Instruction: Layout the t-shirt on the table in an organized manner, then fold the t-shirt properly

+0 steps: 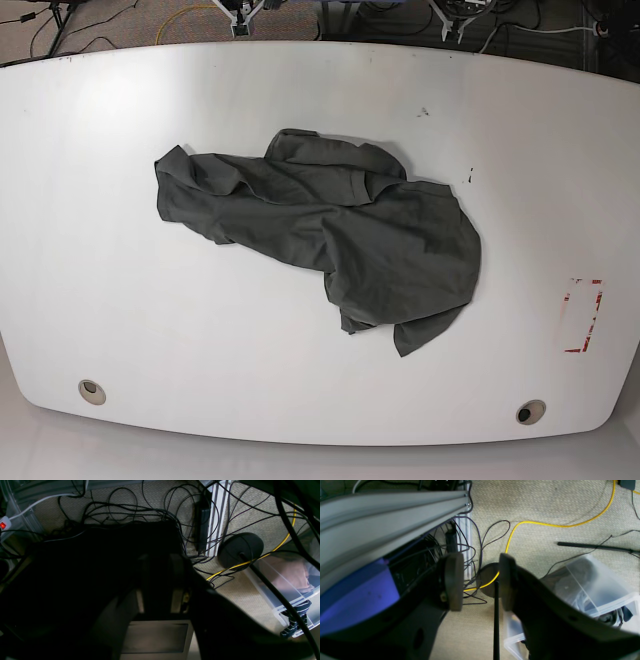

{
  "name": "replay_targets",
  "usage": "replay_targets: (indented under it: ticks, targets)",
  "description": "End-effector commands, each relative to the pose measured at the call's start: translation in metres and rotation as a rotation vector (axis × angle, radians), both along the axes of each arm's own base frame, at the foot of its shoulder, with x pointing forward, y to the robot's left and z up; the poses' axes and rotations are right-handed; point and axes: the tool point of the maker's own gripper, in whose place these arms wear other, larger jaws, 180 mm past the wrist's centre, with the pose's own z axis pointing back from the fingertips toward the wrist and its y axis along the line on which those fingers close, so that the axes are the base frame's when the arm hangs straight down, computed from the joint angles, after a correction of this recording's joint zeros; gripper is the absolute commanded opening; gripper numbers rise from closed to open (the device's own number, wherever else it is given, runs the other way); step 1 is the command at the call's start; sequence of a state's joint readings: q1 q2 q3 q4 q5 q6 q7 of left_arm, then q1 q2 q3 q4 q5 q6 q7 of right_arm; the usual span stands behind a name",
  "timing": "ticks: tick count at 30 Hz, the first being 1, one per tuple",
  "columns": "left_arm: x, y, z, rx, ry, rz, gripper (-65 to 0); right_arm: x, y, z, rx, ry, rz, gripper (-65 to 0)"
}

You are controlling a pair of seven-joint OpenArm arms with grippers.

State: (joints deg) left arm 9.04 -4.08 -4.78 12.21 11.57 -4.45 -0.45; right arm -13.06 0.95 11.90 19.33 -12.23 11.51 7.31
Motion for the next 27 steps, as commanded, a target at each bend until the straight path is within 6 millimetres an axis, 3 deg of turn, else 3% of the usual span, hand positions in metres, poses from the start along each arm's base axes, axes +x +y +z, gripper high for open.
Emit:
replay_targets:
  ticks: [1, 27]
  targets:
    - [0.0006, 0.0051, 0.0007, 0.010, 0.001, -0.004, -52.3, -0.0066, -0.0019, 0.0006, 0.002, 0.010, -0.001, -42.2]
    - [0.0035, 0.0074, 0.0026, 0.014, -0.028, -0.009, -52.0, -0.0078, -0.0019, 0.0006, 0.003, 0.015, 0.004, -42.4]
